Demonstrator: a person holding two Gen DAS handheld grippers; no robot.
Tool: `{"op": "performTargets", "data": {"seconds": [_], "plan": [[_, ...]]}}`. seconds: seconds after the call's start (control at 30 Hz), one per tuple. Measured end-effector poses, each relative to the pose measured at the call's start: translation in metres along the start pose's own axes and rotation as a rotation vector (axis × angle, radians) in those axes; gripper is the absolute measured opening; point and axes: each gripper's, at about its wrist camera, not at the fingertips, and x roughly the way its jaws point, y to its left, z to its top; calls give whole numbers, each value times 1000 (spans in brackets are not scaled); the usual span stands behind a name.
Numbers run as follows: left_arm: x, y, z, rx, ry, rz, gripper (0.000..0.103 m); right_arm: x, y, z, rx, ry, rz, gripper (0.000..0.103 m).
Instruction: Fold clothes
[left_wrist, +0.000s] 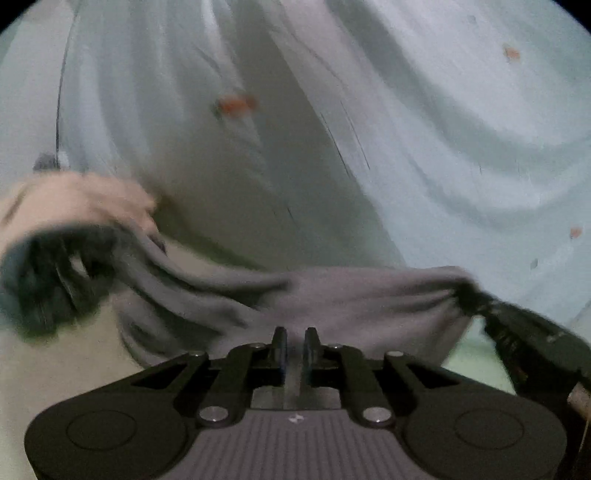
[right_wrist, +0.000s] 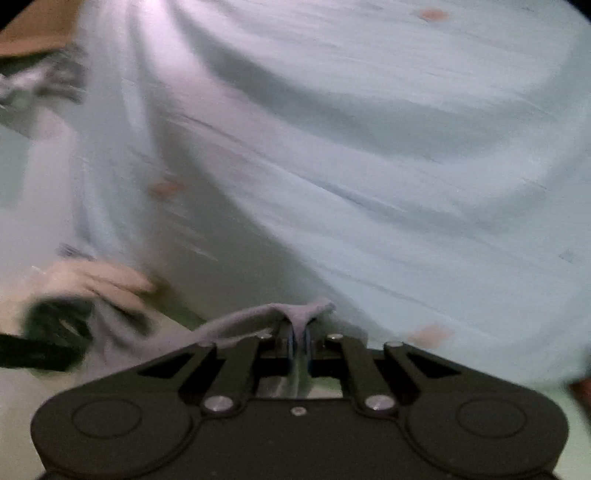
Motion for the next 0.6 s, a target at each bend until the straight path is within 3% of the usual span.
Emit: {"op": "performTargets", "data": {"seconds": [0.1, 0.17, 0.23, 0.4, 0.6], "plan": [[6, -25, -36, -25, 70, 26, 19, -6, -56, -35, 51, 100, -62, 13], [8, -35, -57, -43, 107, 65, 27, -9, -86, -57, 92, 165, -79, 23], [8, -45, -78, -59, 138, 111, 34, -12, -117, -78, 133, 230, -96, 41], [7, -57, -104, -105, 170, 216, 52, -20, -193, -132, 233, 389, -136, 61], [23, -56, -108, -141, 188, 302, 60, -2, -206, -144, 258, 434, -115, 75]]}}
